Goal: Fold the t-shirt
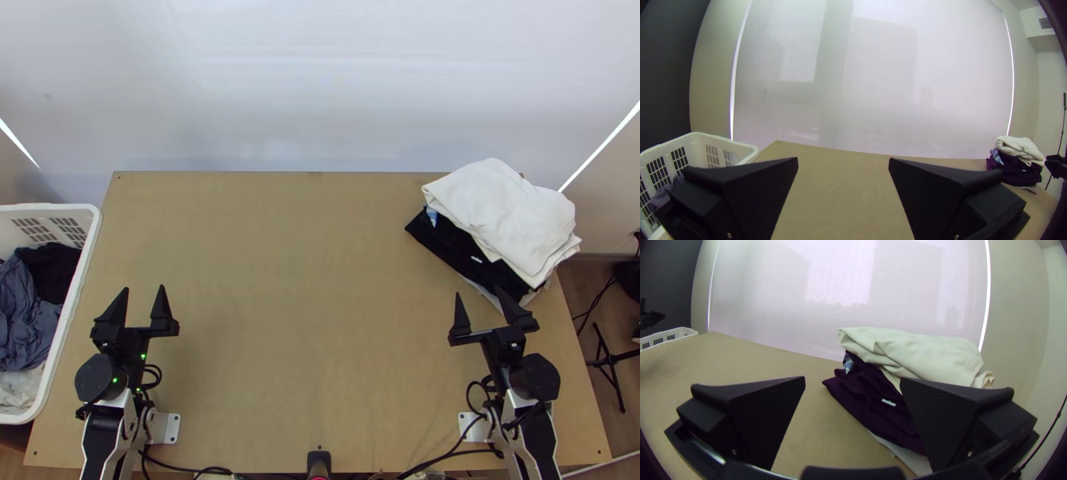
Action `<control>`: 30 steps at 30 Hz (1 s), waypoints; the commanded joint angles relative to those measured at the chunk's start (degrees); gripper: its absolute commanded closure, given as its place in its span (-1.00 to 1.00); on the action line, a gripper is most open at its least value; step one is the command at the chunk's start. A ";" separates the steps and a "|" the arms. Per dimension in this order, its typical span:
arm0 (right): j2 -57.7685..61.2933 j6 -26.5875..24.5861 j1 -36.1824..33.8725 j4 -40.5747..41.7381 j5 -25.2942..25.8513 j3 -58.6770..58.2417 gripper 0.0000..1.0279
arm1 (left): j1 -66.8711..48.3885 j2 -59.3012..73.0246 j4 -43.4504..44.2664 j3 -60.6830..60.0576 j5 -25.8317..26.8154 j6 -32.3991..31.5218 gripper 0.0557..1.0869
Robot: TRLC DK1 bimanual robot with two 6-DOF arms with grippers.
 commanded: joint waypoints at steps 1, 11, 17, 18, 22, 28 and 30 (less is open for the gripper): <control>0.01 -0.05 0.01 0.01 0.02 0.01 -0.93 | 0.02 0.01 0.02 0.01 0.00 0.01 -0.92; 0.01 -0.05 0.01 0.01 0.02 0.01 -0.93 | -0.07 0.01 0.02 0.01 0.18 -0.69 -0.92; 0.01 0.04 0.01 0.01 0.02 0.01 -0.93 | 2.74 -0.08 0.19 0.01 0.26 2.04 -0.92; 0.01 -0.05 0.01 0.01 0.02 0.01 -0.93 | 3.01 -0.08 0.19 0.01 0.26 4.23 -0.92; 0.01 -0.05 0.01 0.01 0.02 0.01 -0.93 | 4.24 -0.08 0.46 0.01 -0.09 8.10 -0.92; 0.01 -0.05 0.01 0.01 0.02 0.01 -0.93 | 6.17 -0.08 1.07 1.07 -1.40 9.77 -0.92; 0.01 0.04 0.01 0.01 0.02 0.01 -0.93 | 7.31 -0.08 1.25 1.59 -1.49 9.77 -0.92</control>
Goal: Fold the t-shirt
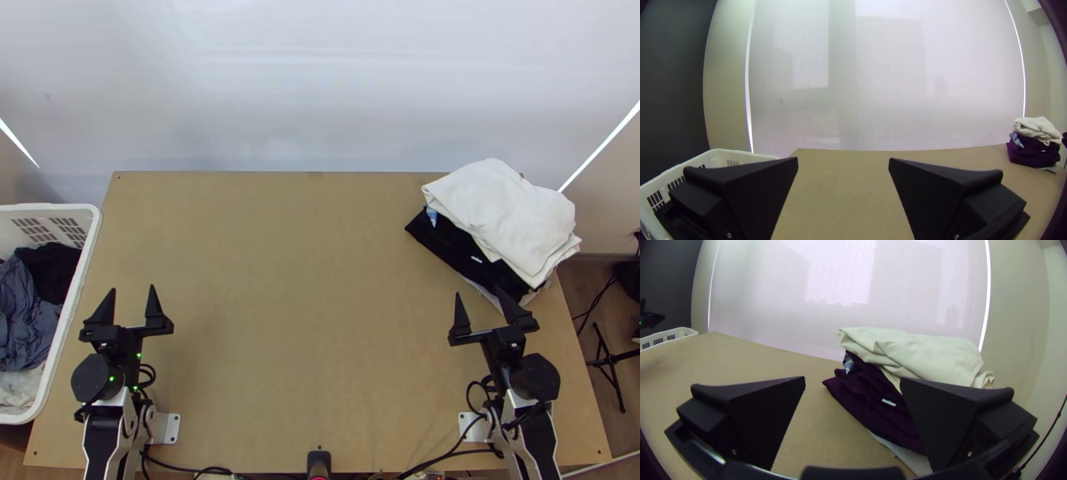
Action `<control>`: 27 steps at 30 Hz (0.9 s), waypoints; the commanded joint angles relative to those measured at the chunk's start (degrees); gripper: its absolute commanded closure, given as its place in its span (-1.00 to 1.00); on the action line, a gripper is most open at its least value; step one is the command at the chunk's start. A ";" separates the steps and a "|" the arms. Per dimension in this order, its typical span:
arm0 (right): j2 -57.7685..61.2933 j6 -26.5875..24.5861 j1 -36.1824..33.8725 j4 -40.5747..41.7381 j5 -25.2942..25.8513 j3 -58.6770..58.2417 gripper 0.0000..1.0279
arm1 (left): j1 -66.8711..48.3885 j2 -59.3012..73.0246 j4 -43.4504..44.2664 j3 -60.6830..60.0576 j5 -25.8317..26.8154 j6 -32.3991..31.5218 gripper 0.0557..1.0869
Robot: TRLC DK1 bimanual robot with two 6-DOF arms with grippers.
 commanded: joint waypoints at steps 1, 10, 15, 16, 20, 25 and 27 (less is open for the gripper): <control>0.01 -0.09 -0.03 0.01 0.02 0.01 -0.93 | 3.32 -0.01 0.85 1.57 -1.03 1.86 -0.92; 0.01 -0.09 -0.03 0.01 0.02 0.01 -0.93 | 4.02 2.80 -5.65 13.26 -4.20 1.42 -0.92; 0.01 0.00 -0.03 0.01 0.02 0.01 -0.93 | 6.92 18.18 -11.19 32.60 -10.26 0.63 -0.92; 0.01 -0.09 -0.03 0.01 0.02 0.01 -0.93 | 7.97 21.35 -12.77 37.34 -11.41 -0.43 -0.92; 0.01 -0.09 -0.03 0.01 0.02 0.01 -0.93 | 15.18 34.35 -22.26 56.77 -12.72 -7.55 -0.92; 0.01 -0.09 -0.03 0.01 0.02 0.01 -0.93 | 28.01 54.22 -43.09 81.11 -12.02 -18.53 -0.92; 0.01 0.00 -0.03 0.01 0.02 0.01 -0.93 | 32.58 61.16 -47.92 87.27 -11.84 -19.59 -0.92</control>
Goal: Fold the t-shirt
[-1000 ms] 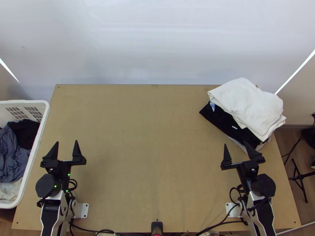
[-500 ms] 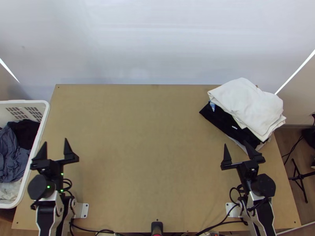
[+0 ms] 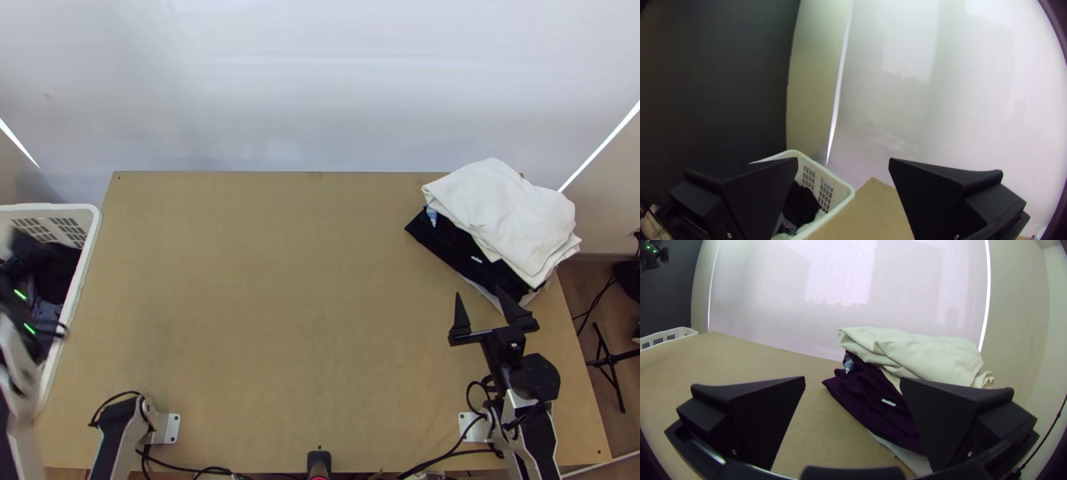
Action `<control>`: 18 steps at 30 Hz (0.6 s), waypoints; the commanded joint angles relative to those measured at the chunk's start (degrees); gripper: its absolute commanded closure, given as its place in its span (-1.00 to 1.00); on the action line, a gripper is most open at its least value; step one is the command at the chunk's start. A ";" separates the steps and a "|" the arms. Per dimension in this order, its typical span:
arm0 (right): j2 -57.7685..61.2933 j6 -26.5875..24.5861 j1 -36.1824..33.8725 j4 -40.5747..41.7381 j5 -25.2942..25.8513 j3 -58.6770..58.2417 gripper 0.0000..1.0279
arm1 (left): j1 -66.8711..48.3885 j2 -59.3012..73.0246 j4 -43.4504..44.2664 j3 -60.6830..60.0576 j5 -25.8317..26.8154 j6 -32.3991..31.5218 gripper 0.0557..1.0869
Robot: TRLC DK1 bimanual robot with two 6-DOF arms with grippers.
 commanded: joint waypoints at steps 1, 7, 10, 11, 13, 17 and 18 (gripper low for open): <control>0.01 0.02 0.01 0.01 0.02 0.01 -0.93 | 15.77 25.35 -18.68 27.78 -0.39 -7.96 -0.92; 0.01 0.02 0.01 0.01 0.02 0.01 -0.93 | 26.05 43.63 -19.30 31.12 -0.48 0.83 -0.92; 0.01 0.02 0.01 0.01 0.02 0.01 -0.93 | 31.94 51.10 -14.82 29.63 3.30 6.90 -0.92; 0.01 0.02 0.01 0.01 0.02 0.01 -0.93 | 33.34 53.13 -11.92 28.57 3.92 9.36 -0.92; 0.01 0.02 0.01 0.01 0.02 0.01 -0.93 | 35.81 56.38 -3.57 25.58 4.00 15.77 -0.92; 0.01 0.02 0.01 0.01 0.02 0.01 -0.93 | 38.62 63.94 9.00 21.98 4.09 26.50 -0.92; 0.01 0.02 0.01 0.01 0.02 0.01 -0.93 | 38.88 66.31 10.32 21.98 4.09 28.87 -0.92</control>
